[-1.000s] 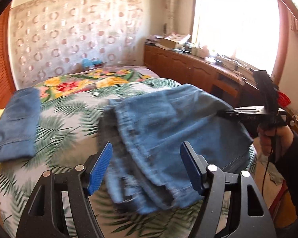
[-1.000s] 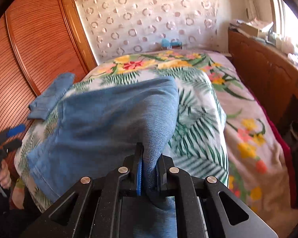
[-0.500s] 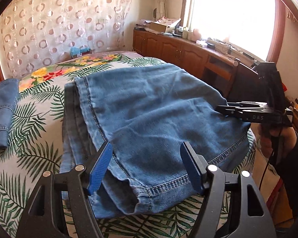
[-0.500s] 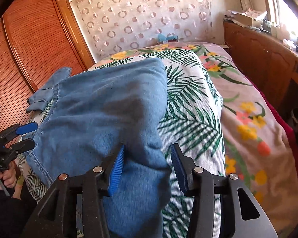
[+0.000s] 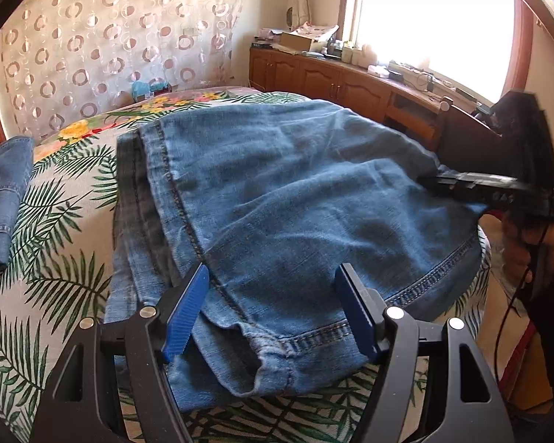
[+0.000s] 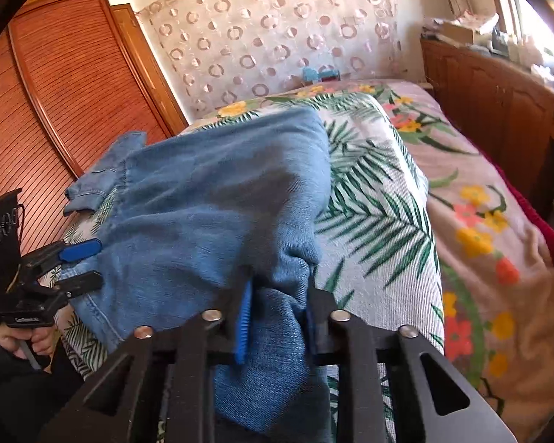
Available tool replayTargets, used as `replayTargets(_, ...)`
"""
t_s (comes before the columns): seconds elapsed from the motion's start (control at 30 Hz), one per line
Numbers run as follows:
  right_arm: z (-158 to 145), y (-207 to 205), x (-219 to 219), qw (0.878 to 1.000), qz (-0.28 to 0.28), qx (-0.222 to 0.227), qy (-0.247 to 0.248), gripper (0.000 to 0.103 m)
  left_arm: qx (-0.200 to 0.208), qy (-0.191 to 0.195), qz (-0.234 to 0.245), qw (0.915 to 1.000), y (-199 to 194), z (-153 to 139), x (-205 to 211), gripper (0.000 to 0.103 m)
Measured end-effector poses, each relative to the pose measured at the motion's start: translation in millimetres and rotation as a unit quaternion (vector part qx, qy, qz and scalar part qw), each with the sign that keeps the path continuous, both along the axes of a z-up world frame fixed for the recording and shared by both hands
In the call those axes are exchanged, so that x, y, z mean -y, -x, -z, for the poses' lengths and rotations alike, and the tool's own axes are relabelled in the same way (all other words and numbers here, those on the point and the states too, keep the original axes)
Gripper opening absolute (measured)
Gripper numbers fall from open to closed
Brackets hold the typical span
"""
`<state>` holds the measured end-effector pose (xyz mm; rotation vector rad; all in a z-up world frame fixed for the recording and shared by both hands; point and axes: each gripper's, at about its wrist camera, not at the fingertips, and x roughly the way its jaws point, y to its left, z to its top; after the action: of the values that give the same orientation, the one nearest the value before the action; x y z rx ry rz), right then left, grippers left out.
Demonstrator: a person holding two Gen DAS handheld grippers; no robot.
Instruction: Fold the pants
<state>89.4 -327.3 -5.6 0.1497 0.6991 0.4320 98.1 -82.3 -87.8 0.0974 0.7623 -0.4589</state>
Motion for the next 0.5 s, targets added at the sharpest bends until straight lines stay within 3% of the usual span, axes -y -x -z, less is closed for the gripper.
replayTargets(0.23,-41.2,14.6,-12.6,0.998,-0.030,0.050,-0.024,0.010,0.022,0.024,-0.032,0.9990,12.2,-21.0,-26.9,0.072)
replayTargets(0.5,-79.0,20.3,-76.1,0.990,-0.102,0.095,-0.011,0.009,0.069,0.038,-0.065,0.9948,34.5,-57.4,-67.5,0.072)
